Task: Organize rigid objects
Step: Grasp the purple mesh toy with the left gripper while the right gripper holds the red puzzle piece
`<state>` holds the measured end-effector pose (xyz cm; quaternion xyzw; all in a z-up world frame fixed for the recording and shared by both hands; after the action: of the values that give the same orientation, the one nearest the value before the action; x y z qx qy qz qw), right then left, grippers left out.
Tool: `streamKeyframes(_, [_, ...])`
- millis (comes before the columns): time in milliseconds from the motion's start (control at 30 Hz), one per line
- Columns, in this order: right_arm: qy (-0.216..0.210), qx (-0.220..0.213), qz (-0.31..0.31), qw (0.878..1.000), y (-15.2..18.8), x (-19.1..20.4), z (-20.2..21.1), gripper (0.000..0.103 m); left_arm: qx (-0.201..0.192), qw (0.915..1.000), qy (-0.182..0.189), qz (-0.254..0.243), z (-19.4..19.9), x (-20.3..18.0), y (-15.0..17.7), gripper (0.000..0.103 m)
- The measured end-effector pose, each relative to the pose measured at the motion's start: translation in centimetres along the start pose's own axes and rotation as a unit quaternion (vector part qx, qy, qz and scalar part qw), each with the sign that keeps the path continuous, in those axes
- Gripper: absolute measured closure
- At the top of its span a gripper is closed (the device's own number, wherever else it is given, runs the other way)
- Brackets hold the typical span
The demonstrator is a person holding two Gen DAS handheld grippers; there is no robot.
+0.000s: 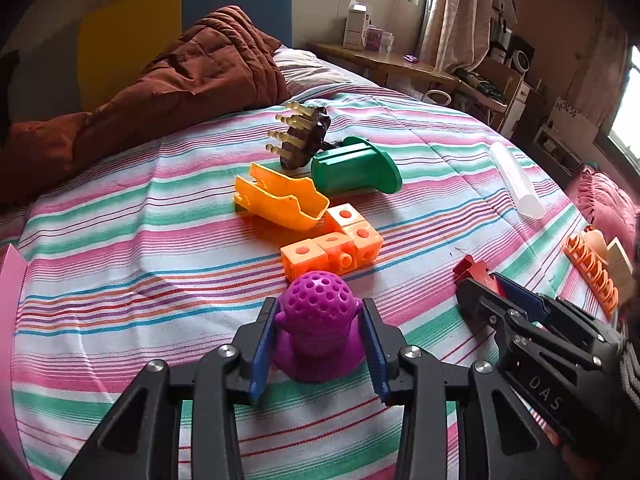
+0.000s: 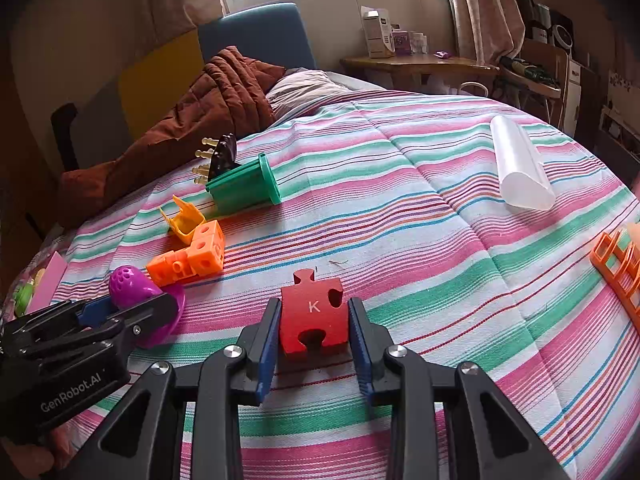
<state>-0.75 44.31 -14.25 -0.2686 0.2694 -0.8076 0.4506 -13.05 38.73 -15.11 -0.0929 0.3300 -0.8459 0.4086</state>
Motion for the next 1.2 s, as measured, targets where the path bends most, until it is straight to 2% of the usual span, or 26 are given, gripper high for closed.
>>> streamKeyframes(300, [0.024,-0.001,0.020,1.000,0.0,0.4,0.1,0.071,-0.012,0.9992,-0.005,0.037,2.1,2.6,2.1,0.062])
streamKeyframes(533, [0.045,-0.002,0.039,0.998,0.1,0.7,0.1,0.071,-0.016,0.9990,-0.009,0.041,3.8,3.3,3.6,0.063])
streamKeyframes(800, [0.060,-0.002,0.052,0.997,0.1,0.9,0.0,0.071,-0.032,0.9987,0.017,0.037,6.5,2.6,5.1,0.063])
streamKeyframes(1000, [0.065,-0.002,0.057,0.996,0.1,0.9,0.0,0.071,-0.026,0.9973,0.031,0.062,7.7,3.4,6.6,0.063])
streamKeyframes(1200, [0.074,-0.003,0.065,0.995,0.1,1.0,0.1,0.071,-0.044,0.9963,0.039,0.063,10.4,4.3,7.2,0.063])
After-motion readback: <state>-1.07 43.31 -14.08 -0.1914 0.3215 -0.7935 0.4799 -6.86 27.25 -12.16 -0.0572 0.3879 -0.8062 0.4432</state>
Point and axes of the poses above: each gripper's, at about its wrist camera, not at the fingertips, and z roughly against the way its jaws point, x to its left, y to its underside, the point moved 8 cm from there along -z, roughly the way its jaws point, and after that the axes turned 1 degree about y, right-handed, at the moved point
